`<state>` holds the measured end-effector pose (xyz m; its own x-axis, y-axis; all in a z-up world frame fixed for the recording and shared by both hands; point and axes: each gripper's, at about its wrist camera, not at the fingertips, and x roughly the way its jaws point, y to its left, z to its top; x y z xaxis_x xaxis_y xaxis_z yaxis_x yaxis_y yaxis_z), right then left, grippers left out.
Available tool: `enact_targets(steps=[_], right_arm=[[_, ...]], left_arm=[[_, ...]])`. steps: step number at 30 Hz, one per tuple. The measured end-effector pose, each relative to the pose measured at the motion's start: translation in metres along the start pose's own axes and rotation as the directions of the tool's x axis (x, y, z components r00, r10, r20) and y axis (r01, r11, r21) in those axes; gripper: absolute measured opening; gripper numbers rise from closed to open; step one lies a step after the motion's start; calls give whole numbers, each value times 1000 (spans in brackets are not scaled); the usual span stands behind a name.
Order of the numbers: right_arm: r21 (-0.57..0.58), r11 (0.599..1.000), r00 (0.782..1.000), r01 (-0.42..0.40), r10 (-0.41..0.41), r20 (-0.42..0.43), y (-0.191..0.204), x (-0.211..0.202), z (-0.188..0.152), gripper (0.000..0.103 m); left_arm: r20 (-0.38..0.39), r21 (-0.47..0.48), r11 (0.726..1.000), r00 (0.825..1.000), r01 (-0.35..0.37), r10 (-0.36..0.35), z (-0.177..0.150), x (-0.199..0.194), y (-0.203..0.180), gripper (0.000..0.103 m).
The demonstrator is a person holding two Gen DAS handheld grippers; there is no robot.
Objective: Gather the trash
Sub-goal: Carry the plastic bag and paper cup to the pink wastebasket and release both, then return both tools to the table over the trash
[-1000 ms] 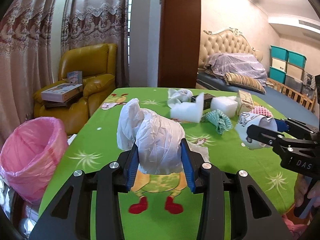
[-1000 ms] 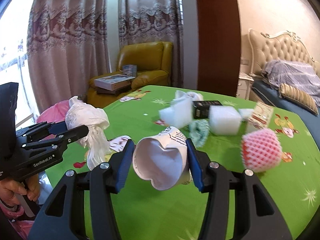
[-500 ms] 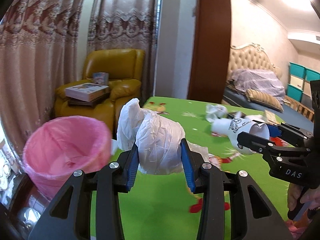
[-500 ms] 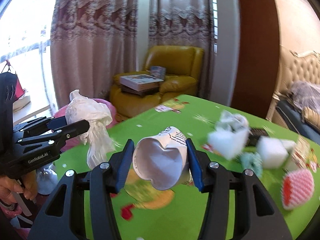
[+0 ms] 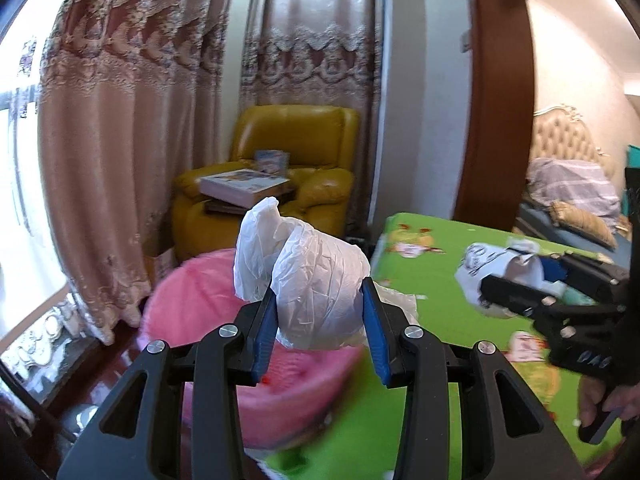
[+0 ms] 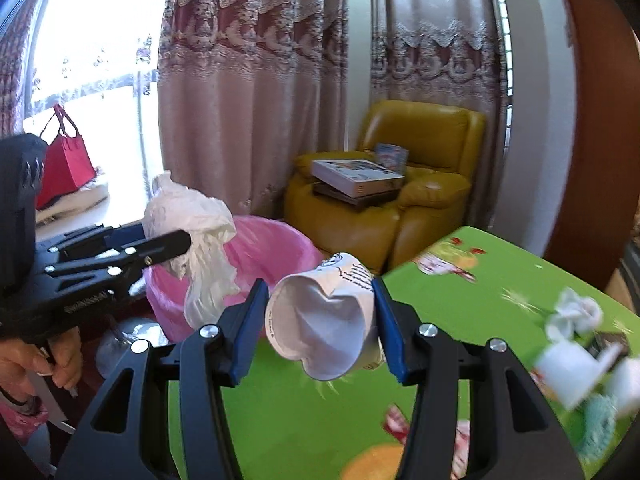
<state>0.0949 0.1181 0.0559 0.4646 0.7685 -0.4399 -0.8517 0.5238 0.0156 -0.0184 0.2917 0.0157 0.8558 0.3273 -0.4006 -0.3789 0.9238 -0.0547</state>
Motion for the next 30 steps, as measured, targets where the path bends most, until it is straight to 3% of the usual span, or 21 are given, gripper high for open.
enact_targets(steps=[10,18,19,20,22,23,25,30], right_arm=[[20,994,994,-105,106,-39,23,72,36,51],[24,989,986,-146,147,-77,39,120,43,51],[22,988,985,-150,152,-83,41,125,45,52],[22,989,986,-147,148,-83,41,126,45,61],[40,991,991,-125,127,-49,38,122,50,74],[49,991,991,-128,130,-42,36,120,52,74],[50,992,993,-115,117,-24,30,109,53,74],[19,998,998,-54,54,-10,15,75,43,74]], left_arm=[[-79,-50,994,993,-97,93,-2,45,64,38],[-114,-76,991,989,-106,97,-16,61,78,38],[-119,-75,991,988,-109,100,-16,62,78,39],[-124,-75,990,986,-119,109,-18,63,79,40],[-138,-83,985,981,-151,139,-21,61,84,46],[-141,-88,983,979,-158,145,-23,59,86,49],[-129,-108,978,978,-180,166,-27,48,90,79],[-108,-135,970,976,-203,189,-31,25,91,91]])
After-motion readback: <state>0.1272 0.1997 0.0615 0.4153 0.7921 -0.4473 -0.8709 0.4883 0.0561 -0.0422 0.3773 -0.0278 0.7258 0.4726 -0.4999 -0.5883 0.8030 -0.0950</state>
